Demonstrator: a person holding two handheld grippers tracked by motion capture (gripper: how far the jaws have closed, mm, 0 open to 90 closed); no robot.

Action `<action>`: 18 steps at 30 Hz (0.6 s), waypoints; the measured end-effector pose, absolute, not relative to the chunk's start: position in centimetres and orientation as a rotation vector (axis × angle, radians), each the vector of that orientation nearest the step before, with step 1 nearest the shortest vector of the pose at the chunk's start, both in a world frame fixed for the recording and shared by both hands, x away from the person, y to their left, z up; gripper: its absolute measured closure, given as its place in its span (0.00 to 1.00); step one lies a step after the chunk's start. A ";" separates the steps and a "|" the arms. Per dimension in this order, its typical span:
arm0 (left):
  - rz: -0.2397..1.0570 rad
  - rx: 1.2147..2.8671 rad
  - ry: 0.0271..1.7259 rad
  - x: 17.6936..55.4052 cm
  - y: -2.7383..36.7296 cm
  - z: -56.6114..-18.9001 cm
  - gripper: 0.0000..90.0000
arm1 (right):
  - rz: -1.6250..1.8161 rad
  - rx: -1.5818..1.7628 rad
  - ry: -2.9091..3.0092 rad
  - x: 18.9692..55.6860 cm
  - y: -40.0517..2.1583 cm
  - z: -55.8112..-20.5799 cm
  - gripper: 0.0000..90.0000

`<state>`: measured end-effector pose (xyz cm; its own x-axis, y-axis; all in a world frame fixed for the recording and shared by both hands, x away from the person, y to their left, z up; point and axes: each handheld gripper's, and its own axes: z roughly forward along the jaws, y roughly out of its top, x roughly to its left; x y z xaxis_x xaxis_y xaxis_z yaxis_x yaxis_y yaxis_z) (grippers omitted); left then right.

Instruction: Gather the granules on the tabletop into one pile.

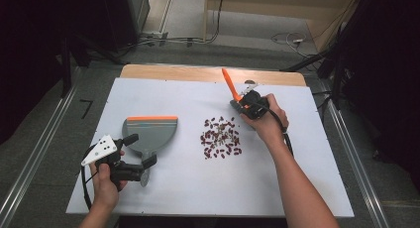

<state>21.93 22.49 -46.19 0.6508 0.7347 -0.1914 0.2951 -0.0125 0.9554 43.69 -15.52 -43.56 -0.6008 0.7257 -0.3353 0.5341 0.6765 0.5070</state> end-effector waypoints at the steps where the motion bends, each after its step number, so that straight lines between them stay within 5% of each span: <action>1: 0.429 1.596 0.871 21.9 22.5 -46.2 0.00 | 0.488 0.969 2.378 43.7 -15.3 -43.7 0.76; 18: 0.423 1.608 0.876 22.1 22.3 -46.4 0.00 | 0.479 0.842 2.517 40.6 -13.3 -44.0 0.77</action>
